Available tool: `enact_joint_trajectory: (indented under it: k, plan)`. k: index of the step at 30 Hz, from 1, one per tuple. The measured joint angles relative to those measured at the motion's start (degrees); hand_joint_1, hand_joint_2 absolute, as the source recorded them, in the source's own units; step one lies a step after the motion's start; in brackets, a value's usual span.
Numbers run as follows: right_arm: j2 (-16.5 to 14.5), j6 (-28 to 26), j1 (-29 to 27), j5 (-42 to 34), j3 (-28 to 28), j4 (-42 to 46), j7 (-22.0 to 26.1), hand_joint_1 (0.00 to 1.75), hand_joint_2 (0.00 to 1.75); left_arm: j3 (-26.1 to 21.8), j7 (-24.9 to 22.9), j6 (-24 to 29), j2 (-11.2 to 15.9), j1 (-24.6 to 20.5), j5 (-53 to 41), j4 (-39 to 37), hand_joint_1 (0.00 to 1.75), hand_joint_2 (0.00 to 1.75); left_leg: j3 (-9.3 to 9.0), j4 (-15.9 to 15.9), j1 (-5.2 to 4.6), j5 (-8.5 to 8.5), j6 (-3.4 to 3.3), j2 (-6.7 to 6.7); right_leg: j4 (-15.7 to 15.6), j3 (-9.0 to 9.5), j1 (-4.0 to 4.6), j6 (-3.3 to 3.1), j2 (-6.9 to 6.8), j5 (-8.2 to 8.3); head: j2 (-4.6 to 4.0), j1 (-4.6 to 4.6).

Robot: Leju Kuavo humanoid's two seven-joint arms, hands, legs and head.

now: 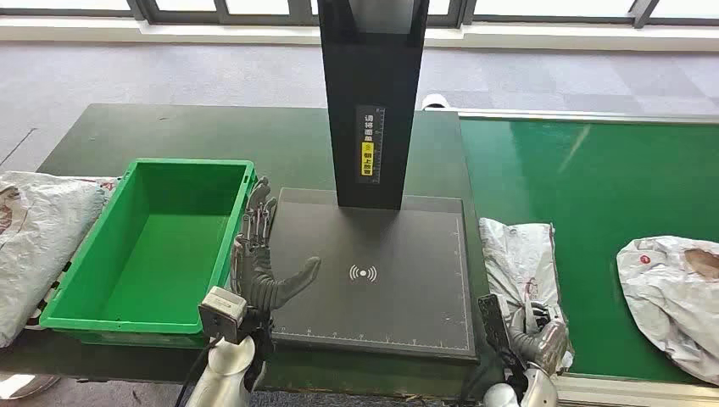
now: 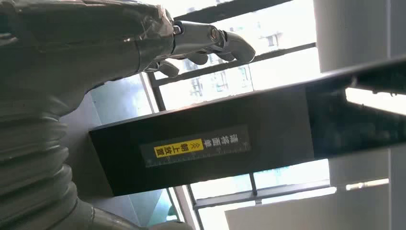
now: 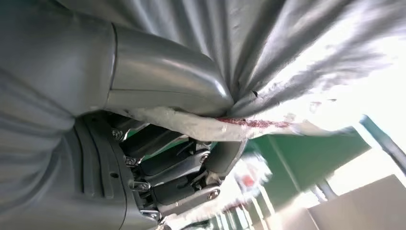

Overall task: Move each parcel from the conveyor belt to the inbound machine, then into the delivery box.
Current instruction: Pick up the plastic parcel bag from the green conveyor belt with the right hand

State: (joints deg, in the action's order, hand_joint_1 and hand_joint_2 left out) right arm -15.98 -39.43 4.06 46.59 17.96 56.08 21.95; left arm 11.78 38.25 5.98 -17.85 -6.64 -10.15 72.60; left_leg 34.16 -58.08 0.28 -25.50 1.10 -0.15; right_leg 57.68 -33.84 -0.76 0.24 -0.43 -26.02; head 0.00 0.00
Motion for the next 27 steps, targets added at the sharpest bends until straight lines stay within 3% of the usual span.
enact_joint_trajectory:
  k: [2, 4, 5, 9, 14, 23, 27]
  plan:
    - [-0.79, -0.53, -0.23, -1.86, -0.21, 6.78, 9.28, 1.75, 1.75, 0.47, 0.00, 0.57, 0.01, -0.16, 0.60, -0.35, 0.00, 1.75, 0.09, 0.01, -0.01, 0.05, 0.02, 0.12, 0.02, -0.19, -0.02, -0.01, 0.14, 0.05, 0.00, -0.04]
    - [-1.74, -1.02, -0.68, -3.84, -0.48, 17.99, 22.20, 1.75, 1.75, 1.31, 0.00, 1.33, 0.04, -0.43, 1.38, -0.99, 0.00, 1.75, 0.16, 0.01, 0.00, 0.08, 0.06, 0.28, 0.03, -0.32, 0.03, -0.02, 0.32, 0.08, 0.00, -0.08]
    - [-2.01, -0.98, -1.00, -3.96, -0.60, 21.98, 24.22, 1.75, 1.75, 1.62, 0.00, 1.52, 0.05, -0.52, 1.60, -1.25, 0.00, 1.75, 0.14, 0.00, 0.03, 0.06, 0.05, 0.30, 0.02, -0.29, 0.06, -0.02, 0.34, 0.07, 0.00, -0.07]
    - [-2.79, -0.81, -2.33, -4.18, -0.95, 31.47, 19.26, 1.75, 1.75, 2.35, 0.00, 2.09, 0.08, -0.72, 2.09, -1.95, 0.00, 1.75, 0.20, 0.00, 0.02, 0.00, -0.03, 0.26, 0.01, -0.31, -0.05, 0.02, 0.29, 0.04, 0.00, -0.07]
    - [-2.84, -0.79, -2.85, -4.19, -0.95, 36.58, 18.42, 1.75, 1.75, 2.70, 0.00, 2.17, 0.10, -0.83, 2.10, -2.29, 0.00, 1.75, 0.19, 0.00, 0.01, -0.05, -0.10, 0.30, 0.00, -0.30, -0.09, 0.07, 0.34, 0.04, 0.00, -0.07]
    - [-2.84, -0.76, -2.89, -3.58, -1.66, 37.89, 18.36, 1.75, 1.75, 3.06, 0.00, 2.17, 0.12, -0.91, 2.07, -2.35, 0.00, 1.75, 0.20, 0.00, 0.01, -0.05, -0.10, 0.29, 0.00, -0.29, -0.08, 0.07, 0.34, 0.04, 0.00, -0.07]
    - [-2.94, -0.64, -2.42, 2.92, -4.05, 33.95, 17.26, 1.75, 1.75, 3.06, 0.00, 1.90, 0.12, -0.91, 1.82, -2.33, 0.00, 1.75, 0.20, 0.02, 0.02, -0.06, -0.08, 0.31, 0.01, -0.28, -0.03, 0.07, 0.35, 0.03, 0.00, -0.07]
